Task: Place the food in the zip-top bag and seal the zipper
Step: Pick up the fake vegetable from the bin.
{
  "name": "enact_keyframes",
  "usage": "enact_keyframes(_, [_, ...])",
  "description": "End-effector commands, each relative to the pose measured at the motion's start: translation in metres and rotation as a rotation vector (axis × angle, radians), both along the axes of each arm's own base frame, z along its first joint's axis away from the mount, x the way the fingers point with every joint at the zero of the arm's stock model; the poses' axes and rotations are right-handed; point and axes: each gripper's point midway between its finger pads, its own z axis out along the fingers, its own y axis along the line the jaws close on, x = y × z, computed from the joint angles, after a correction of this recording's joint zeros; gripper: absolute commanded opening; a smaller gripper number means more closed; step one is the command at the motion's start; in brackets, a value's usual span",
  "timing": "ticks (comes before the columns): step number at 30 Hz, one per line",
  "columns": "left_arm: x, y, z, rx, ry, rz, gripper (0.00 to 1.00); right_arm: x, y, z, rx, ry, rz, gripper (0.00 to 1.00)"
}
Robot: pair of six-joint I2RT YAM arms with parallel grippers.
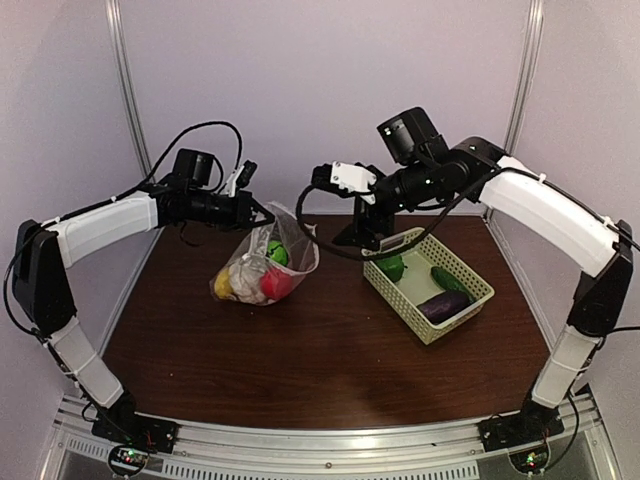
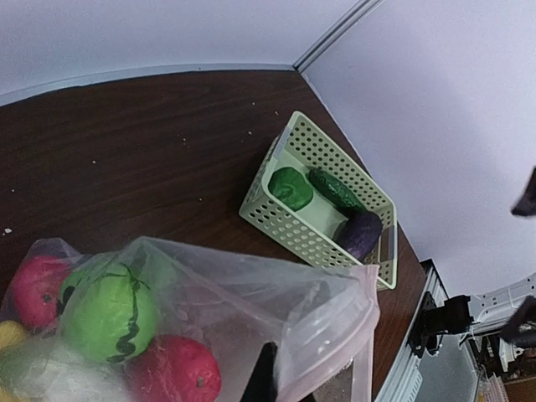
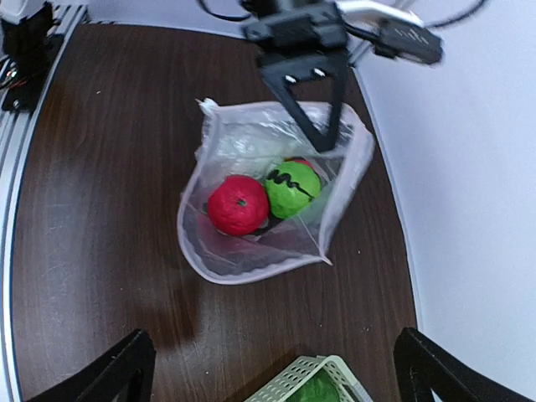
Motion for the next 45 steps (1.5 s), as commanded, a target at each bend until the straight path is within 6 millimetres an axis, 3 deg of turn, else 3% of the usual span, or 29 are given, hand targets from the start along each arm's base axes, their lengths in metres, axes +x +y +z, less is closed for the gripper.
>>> enact_keyframes(1, [-0.004,-0.002,0.022,-0.034,-0.042,-0.014,0.0,0.058,-0.05,0.002,0.179,0.113,-0.212,0.99])
enact_keyframes(4, [-0.006,-0.003,0.023,-0.039,-0.04,-0.022,0.0,0.094,-0.083,-0.035,0.166,0.209,-0.348,0.97])
enact_keyframes(9, [-0.006,-0.003,0.022,-0.037,-0.038,-0.022,0.0,0.138,-0.132,-0.107,0.072,0.383,-0.521,0.72])
enact_keyframes(11, [-0.006,-0.004,0.021,-0.037,-0.037,-0.024,0.0,0.15,-0.146,-0.133,0.033,0.429,-0.571,0.71])
enact_keyframes(14, [-0.007,-0.005,0.021,-0.039,-0.036,-0.029,0.0,0.16,-0.157,-0.153,0.018,0.464,-0.598,0.74])
enact_keyframes(22, [-0.009,-0.007,0.021,-0.039,-0.038,-0.04,0.0,0.166,-0.155,-0.193,-0.071,0.502,-0.513,0.78])
enact_keyframes(28, [-0.012,-0.009,0.023,-0.042,-0.043,-0.053,0.0,0.165,-0.153,-0.222,-0.118,0.576,-0.462,0.99])
enact_keyframes(33, [-0.012,-0.01,0.023,-0.043,-0.042,-0.056,0.0,0.166,-0.157,-0.236,-0.15,0.572,-0.44,0.98])
enact_keyframes(43, [-0.012,-0.01,0.021,-0.041,-0.038,-0.056,0.0,0.143,-0.157,-0.266,-0.203,0.659,-0.331,0.93])
enact_keyframes(45, [-0.012,-0.01,0.02,-0.04,-0.038,-0.055,0.0,0.144,-0.157,-0.269,-0.211,0.66,-0.336,0.87])
